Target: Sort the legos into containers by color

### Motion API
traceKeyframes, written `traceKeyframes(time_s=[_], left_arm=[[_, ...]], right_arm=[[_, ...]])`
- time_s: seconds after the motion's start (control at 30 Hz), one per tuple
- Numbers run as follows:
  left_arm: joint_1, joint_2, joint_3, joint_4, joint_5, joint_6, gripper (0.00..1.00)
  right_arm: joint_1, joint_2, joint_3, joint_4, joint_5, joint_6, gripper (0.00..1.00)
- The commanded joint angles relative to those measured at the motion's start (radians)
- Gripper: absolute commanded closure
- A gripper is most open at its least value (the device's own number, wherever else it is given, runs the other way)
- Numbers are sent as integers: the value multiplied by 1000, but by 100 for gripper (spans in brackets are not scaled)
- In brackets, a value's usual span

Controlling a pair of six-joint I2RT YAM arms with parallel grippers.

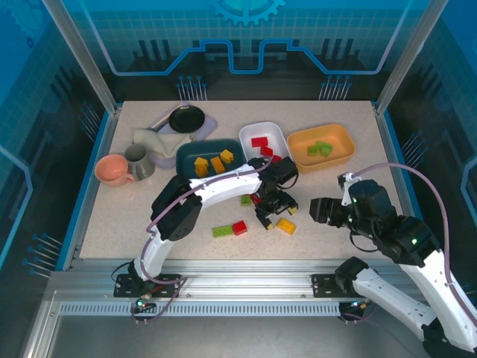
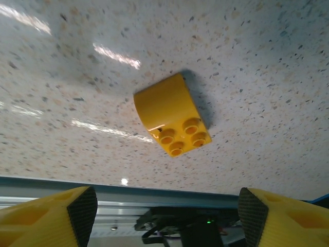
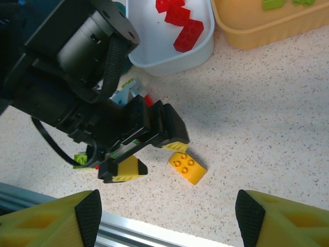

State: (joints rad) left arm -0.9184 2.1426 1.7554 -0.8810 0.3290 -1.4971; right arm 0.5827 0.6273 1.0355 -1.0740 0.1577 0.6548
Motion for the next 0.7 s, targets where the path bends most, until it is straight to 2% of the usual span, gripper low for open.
traceKeyframes(time_s=[0.0,0.17,0.43,0.67], left_arm=[[-17,46,-31,46,-3,-189,24],[-38,85,1,27,-17,-257,25],[-45,142,31,54,-61,-303,34],[-45,148,19,67,-84,-310,56]], right_arm=[[11,-36,-36,-36,-43,6,28],[11,-72,-51,-61,-45,36,28],[10,-86,-56,-73,-42,40,27],[11,-83,-68,-64,-44,40,27]])
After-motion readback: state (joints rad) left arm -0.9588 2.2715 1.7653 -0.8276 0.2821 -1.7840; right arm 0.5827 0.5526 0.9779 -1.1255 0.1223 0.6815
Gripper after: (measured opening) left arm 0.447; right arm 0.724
